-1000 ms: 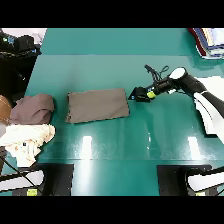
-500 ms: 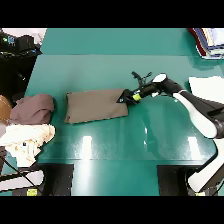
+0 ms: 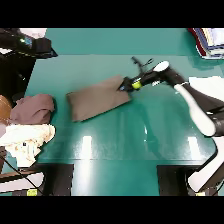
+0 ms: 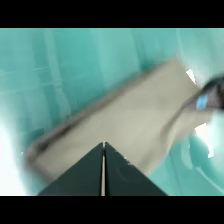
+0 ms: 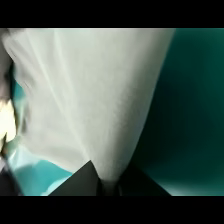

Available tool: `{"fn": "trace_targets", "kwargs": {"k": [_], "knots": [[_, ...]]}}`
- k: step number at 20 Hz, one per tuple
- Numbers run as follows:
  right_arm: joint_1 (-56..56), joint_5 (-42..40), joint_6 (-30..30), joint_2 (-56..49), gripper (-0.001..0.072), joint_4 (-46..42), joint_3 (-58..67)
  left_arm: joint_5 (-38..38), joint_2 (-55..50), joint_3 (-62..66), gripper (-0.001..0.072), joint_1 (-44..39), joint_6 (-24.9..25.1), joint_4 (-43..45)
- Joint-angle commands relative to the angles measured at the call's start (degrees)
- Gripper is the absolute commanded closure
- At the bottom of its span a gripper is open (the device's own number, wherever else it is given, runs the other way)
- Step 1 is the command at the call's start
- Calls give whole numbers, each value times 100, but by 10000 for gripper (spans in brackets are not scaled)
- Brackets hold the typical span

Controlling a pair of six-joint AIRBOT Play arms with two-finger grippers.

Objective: Fold the shirts.

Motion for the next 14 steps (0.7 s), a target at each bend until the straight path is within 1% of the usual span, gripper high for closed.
{"fn": "trace_targets", "kwargs": {"k": [1,3,5,8,11,14], "knots": [[-1158,2,286,826,694,-782,-7,44,-4,-2,681,-588,2,11],[-2107,-4,356,1333,694,-1032,-157,166,-4,0,681,-929,2,11],[-3106,-140,367,1733,694,-1029,-358,345,-4,0,681,-1237,0,11],[-4393,-393,367,2017,694,-1016,-442,605,-4,0,681,-1631,0,11],[-5193,-570,365,2033,694,-872,-433,748,-11,0,681,-1908,-2,11],[-5560,-828,361,2033,694,-868,-433,776,-28,-2,681,-2009,-2,11]]}}
